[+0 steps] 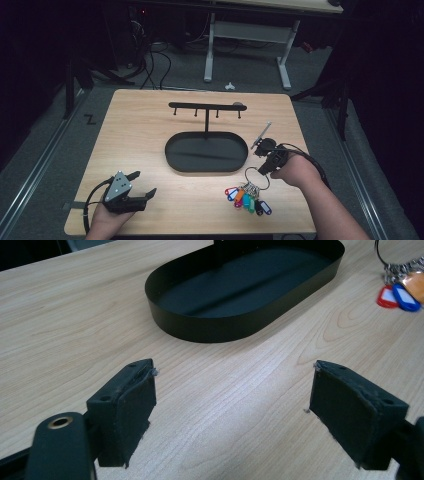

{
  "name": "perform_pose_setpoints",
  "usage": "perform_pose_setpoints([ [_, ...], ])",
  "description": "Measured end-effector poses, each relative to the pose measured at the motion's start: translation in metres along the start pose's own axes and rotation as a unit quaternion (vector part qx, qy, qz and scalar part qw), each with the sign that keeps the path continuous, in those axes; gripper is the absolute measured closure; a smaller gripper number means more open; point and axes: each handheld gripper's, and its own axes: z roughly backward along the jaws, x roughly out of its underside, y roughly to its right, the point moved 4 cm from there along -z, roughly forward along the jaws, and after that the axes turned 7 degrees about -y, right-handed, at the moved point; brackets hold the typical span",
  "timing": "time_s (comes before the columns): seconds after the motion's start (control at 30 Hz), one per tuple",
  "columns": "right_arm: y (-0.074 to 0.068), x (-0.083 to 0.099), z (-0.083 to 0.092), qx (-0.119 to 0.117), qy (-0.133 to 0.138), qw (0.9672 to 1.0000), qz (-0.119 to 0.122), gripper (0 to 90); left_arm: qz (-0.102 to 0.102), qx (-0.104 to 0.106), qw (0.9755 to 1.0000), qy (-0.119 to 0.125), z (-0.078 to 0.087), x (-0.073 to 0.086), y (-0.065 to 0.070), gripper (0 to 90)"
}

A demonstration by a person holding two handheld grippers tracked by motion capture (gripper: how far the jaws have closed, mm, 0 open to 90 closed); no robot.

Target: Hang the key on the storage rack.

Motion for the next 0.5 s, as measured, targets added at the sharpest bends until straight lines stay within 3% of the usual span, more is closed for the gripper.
perform_pose_setpoints([
  [0.3, -0.009, 0.006, 0.04, 0.01, 0.016, 0.9998, 0.006, 87.5, -0.001, 0.001, 1.0, -0.002, 0.0, 0.0, 0.0, 19.3],
  [0.5, -0.006, 0.003, 0.058, 0.015, 0.023, 0.9996, 0.002, 87.5, -0.005, 0.002, 1.0, -0.002, -0.001, -0.001, 0.001, 19.3],
])
